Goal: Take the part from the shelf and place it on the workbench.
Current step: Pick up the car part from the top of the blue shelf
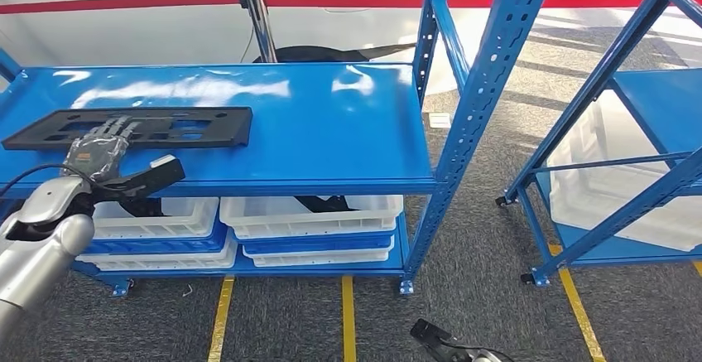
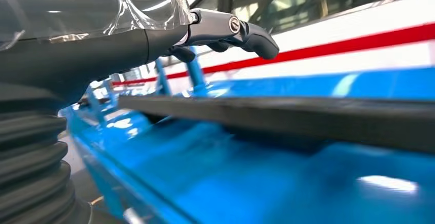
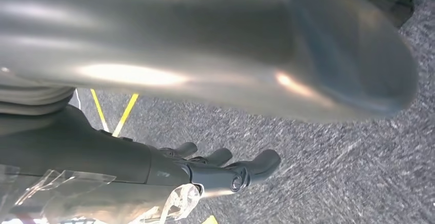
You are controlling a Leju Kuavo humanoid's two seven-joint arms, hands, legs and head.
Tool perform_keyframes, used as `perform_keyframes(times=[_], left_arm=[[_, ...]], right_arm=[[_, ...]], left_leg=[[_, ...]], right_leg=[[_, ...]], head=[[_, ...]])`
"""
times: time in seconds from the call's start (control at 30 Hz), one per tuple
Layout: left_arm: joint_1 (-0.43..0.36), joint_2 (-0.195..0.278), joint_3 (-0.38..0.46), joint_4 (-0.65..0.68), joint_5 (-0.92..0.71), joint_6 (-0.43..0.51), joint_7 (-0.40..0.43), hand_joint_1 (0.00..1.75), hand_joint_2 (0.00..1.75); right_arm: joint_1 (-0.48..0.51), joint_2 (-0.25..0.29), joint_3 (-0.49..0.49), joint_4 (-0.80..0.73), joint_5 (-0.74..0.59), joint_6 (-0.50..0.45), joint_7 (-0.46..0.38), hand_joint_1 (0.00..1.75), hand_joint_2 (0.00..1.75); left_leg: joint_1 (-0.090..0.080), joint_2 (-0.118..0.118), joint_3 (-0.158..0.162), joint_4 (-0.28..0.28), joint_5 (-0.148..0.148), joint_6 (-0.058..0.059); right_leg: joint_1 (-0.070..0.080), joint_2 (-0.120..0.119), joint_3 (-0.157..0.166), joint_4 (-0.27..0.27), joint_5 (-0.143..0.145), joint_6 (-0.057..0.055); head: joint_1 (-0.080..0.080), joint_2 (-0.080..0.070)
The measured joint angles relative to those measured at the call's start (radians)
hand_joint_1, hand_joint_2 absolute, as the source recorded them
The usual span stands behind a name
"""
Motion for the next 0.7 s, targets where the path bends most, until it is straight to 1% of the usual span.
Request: perform_keyframes(times=[0.03,0.07,0.13,0.17,0.2,0.23,0.27,0.3,0.33,0.37,0.4,0.43,0.47,0.5,0.53,0.57,0.63,0.67,0.7], left_arm=[[-0.001,0.008,0.002,0.002,0.002,-0.002,0.004,0.00,1.75],[-0.001,0.015,0.004,0.004,0.003,-0.003,0.007,0.00,1.75],[-0.001,0.030,0.008,0.008,0.004,-0.004,0.014,0.00,1.75],[0.000,0.036,0.009,0.011,0.006,-0.004,0.016,0.00,1.75],[0.002,0.043,0.011,0.014,0.007,-0.004,0.017,0.00,1.75],[0.003,0.050,0.015,0.017,0.008,-0.003,0.017,0.00,1.75],[0.003,0.056,0.019,0.019,0.009,0.000,0.017,0.00,1.75],[0.004,0.062,0.024,0.022,0.010,0.005,0.017,0.00,1.75],[0.003,0.067,0.028,0.024,0.012,0.011,0.016,0.00,1.75],[0.004,0.070,0.032,0.026,0.013,0.019,0.014,0.00,1.75],[0.005,0.073,0.034,0.029,0.013,0.027,0.010,0.00,1.75],[0.006,0.074,0.035,0.031,0.010,0.033,0.005,0.00,1.75],[0.008,0.076,0.036,0.033,0.007,0.040,0.000,0.00,1.75],[0.010,0.077,0.036,0.034,0.004,0.046,-0.005,0.00,1.75],[0.010,0.078,0.037,0.036,0.001,0.049,-0.008,0.00,1.75],[0.010,0.079,0.040,0.036,-0.002,0.051,-0.009,0.00,1.75],[0.010,0.077,0.044,0.039,-0.008,0.052,-0.010,0.00,1.75],[0.012,0.076,0.045,0.041,-0.012,0.053,-0.011,0.00,1.75],[0.014,0.073,0.045,0.042,-0.016,0.055,-0.011,0.00,1.75]], right_arm=[[0.000,0.000,0.000,0.000,0.001,-0.001,0.000,0.00,0.00],[0.001,-0.001,0.000,0.000,0.001,-0.001,0.000,0.00,0.00],[0.002,0.000,0.001,0.000,0.003,-0.002,-0.001,0.00,0.00],[0.002,0.000,0.001,0.000,0.004,-0.003,-0.001,0.00,0.00],[0.003,0.000,0.001,0.000,0.005,-0.003,-0.001,0.00,0.00],[0.003,0.000,0.001,0.000,0.005,-0.003,-0.001,0.00,0.00],[0.004,0.000,0.001,0.000,0.006,-0.003,-0.002,0.00,0.00],[0.004,-0.002,0.001,0.000,0.006,-0.003,-0.002,0.00,0.00],[0.003,-0.004,0.001,0.000,0.007,-0.003,-0.003,0.00,0.00],[0.003,-0.005,0.001,0.000,0.008,-0.002,-0.005,0.00,0.00],[0.003,-0.006,0.001,0.000,0.009,-0.002,-0.006,0.00,0.00],[0.003,-0.007,0.001,0.000,0.010,-0.001,-0.008,0.00,0.00],[0.002,-0.006,0.001,0.000,0.012,0.000,-0.010,0.00,0.00],[0.001,-0.006,0.001,0.000,0.014,0.001,-0.012,0.00,0.00],[0.000,-0.006,0.001,0.000,0.016,0.002,-0.014,0.00,0.00],[-0.001,-0.005,0.001,0.000,0.017,0.003,-0.016,0.00,0.00],[-0.003,-0.006,0.000,0.000,0.017,0.006,-0.019,0.00,0.00],[-0.004,-0.006,0.000,0.000,0.018,0.008,-0.020,0.00,0.00],[-0.004,-0.005,0.000,0.000,0.019,0.010,-0.021,0.00,0.00]], left_leg=[[0.001,0.000,0.000,-0.001,0.002,0.006],[0.003,0.001,0.001,-0.002,0.003,0.011],[0.001,0.001,0.002,-0.002,0.003,0.017],[0.000,0.001,0.002,-0.002,0.002,0.017],[-0.001,0.000,0.003,-0.002,0.002,0.018],[-0.001,-0.001,0.004,-0.001,0.001,0.018],[-0.002,-0.002,0.007,-0.001,0.000,0.018],[-0.002,-0.002,0.008,-0.002,-0.001,0.017],[-0.004,-0.003,0.009,-0.001,-0.003,0.014],[-0.006,-0.003,0.008,0.000,-0.004,0.011],[-0.006,-0.004,0.006,0.000,-0.004,0.007],[-0.007,-0.004,0.004,-0.001,-0.004,0.002],[-0.004,-0.004,0.003,-0.001,-0.005,-0.002],[-0.003,-0.003,-0.001,0.008,-0.012,-0.007],[-0.002,-0.002,-0.012,0.033,-0.030,-0.012],[0.000,-0.001,-0.033,0.081,-0.057,-0.017],[0.002,0.000,-0.100,0.226,-0.120,-0.025],[0.003,0.000,-0.128,0.283,-0.137,-0.029],[0.004,0.000,-0.140,0.305,-0.136,-0.031]], right_leg=[[-0.001,-0.001,-0.009,0.022,-0.016,0.005],[-0.002,-0.002,-0.029,0.067,-0.043,0.010],[-0.004,-0.004,-0.095,0.215,-0.113,0.017],[-0.004,-0.004,-0.126,0.280,-0.135,0.017],[-0.004,-0.004,-0.142,0.310,-0.137,0.016],[-0.004,-0.003,-0.136,0.295,-0.118,0.013],[-0.003,-0.003,-0.110,0.238,-0.083,0.008],[-0.001,-0.003,-0.072,0.158,-0.045,-0.001],[0.002,-0.003,-0.037,0.083,-0.017,-0.008],[0.004,-0.003,-0.013,0.031,0.000,-0.014],[0.006,-0.003,-0.002,0.004,0.005,-0.017],[0.008,-0.004,-0.001,-0.002,0.003,-0.018],[0.006,-0.004,0.000,-0.005,0.006,-0.021],[0.004,-0.005,0.001,-0.009,0.009,-0.024],[0.001,-0.005,0.003,-0.013,0.012,-0.028],[-0.001,-0.005,0.004,-0.016,0.014,-0.031],[-0.002,-0.004,0.004,-0.016,0.014,-0.033],[-0.002,-0.003,0.004,-0.015,0.014,-0.033],[-0.002,-0.003,0.004,-0.015,0.014,-0.033]], head=[[0.000,0.000],[0.001,0.000],[0.002,0.000],[0.003,0.000],[0.003,0.000],[0.003,0.000],[0.003,0.000],[0.003,0.000],[0.003,0.000],[0.004,0.000],[0.003,0.000],[0.004,0.000],[0.004,0.000],[0.003,0.000],[0.002,0.000],[0.001,0.000],[-0.001,0.000],[-0.002,0.000],[-0.002,0.000]])
